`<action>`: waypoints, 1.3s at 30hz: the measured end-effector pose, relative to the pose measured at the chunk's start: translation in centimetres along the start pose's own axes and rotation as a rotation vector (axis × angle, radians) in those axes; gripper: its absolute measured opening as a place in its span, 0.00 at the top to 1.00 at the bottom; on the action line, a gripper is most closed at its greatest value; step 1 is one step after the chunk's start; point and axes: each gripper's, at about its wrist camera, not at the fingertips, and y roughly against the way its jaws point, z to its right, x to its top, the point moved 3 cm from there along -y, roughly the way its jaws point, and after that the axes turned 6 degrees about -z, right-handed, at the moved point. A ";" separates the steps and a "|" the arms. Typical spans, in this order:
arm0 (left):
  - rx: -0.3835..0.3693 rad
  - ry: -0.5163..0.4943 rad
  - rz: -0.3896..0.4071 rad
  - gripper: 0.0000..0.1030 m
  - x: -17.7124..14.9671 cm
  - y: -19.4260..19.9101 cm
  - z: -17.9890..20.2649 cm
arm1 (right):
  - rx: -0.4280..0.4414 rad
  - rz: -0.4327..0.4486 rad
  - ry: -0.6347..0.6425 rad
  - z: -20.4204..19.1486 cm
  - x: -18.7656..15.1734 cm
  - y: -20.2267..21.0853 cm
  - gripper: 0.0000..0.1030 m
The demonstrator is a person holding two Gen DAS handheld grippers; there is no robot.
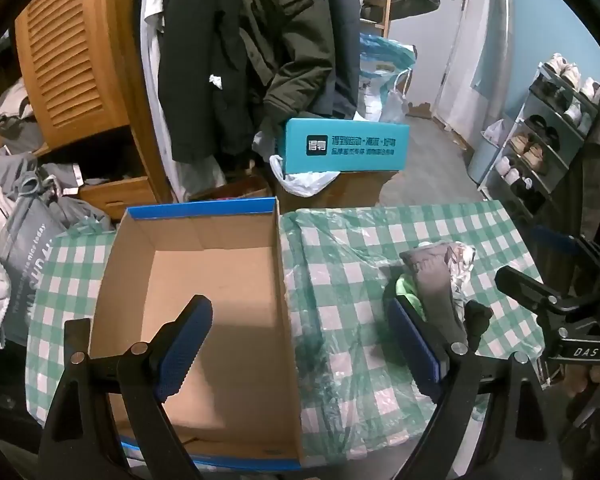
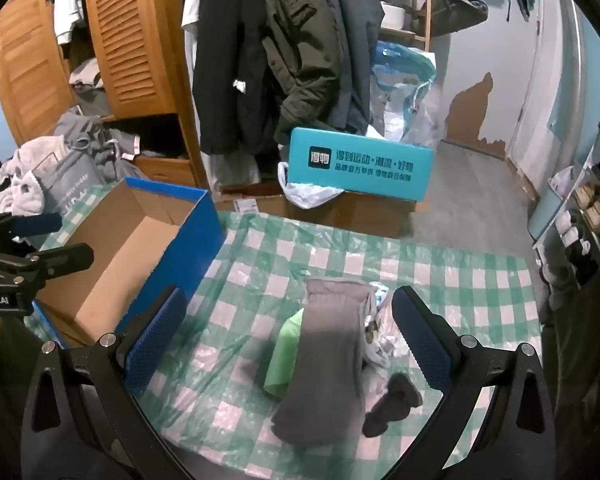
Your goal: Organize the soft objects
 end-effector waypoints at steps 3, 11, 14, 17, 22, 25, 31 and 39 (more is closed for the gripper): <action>-0.008 0.006 0.003 0.12 0.0 0.0 -0.1 | 0.003 0.000 0.003 0.2 -0.1 0.0 0.02; -0.018 0.000 0.009 0.12 -0.6 -0.4 0.9 | -0.006 -0.017 0.005 0.0 -0.2 0.3 0.02; -0.029 0.001 0.012 0.12 -0.3 -0.1 0.4 | -0.004 -0.020 0.006 0.3 -0.7 -0.4 0.02; -0.028 0.001 0.011 0.12 -0.2 0.0 0.4 | -0.002 -0.027 0.001 0.3 -0.4 -0.4 0.02; -0.028 0.000 0.009 0.12 -0.3 0.0 0.5 | -0.006 -0.029 0.000 0.3 -0.3 -0.4 0.02; -0.029 -0.001 0.005 0.12 -0.3 -0.1 0.5 | -0.006 -0.030 0.000 0.3 -0.3 -0.4 0.02; -0.028 0.000 0.004 0.12 -0.5 -0.2 0.6 | -0.005 -0.032 0.000 0.3 -0.3 -0.4 0.02; -0.029 -0.003 0.003 0.12 -0.6 -0.2 0.7 | -0.006 -0.034 0.000 0.3 -0.3 -0.4 0.02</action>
